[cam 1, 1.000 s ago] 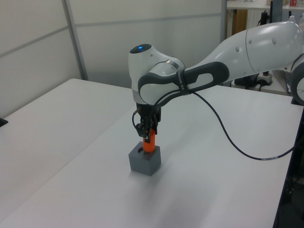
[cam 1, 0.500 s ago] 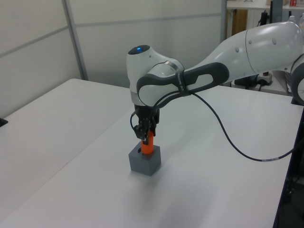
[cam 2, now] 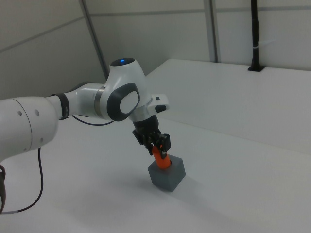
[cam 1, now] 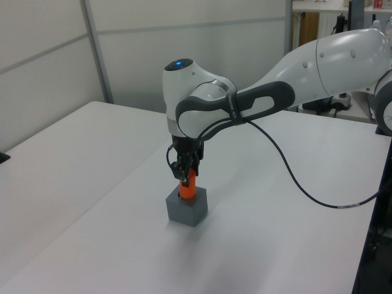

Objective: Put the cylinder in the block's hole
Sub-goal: 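Press the cylinder down into the hole and open the gripper, then raise the open gripper up off the cylinder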

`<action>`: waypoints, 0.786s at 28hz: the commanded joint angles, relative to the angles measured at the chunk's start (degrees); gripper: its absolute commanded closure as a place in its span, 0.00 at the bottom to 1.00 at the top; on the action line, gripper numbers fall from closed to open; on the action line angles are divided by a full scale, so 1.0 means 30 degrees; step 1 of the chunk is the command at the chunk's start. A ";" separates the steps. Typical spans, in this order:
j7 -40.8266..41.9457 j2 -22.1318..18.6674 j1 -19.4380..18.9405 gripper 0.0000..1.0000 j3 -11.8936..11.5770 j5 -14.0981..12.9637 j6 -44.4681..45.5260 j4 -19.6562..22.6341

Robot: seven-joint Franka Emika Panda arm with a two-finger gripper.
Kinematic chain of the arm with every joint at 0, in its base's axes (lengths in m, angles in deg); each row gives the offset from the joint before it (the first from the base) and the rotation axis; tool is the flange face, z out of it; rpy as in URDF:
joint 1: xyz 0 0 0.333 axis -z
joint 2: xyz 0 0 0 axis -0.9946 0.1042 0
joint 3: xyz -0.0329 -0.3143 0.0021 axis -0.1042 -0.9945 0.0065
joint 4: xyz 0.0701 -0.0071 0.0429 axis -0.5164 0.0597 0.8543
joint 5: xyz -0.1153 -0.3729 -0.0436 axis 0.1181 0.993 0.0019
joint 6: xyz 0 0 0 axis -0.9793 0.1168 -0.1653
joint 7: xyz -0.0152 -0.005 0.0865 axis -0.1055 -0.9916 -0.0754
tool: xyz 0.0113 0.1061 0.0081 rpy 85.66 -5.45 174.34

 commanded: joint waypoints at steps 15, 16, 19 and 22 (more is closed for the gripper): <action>-0.0360 0.0443 -0.0033 0.00 -0.0007 0.0052 -0.0391 -0.0437; -0.0360 0.0385 -0.0033 0.00 -0.0007 0.0023 -0.0361 -0.0437; -0.0389 0.0063 -0.0033 0.00 -0.0007 -0.0007 -0.0245 -0.0437; -0.0447 -0.0902 -0.0033 0.00 -0.0007 -0.0094 0.0368 -0.0291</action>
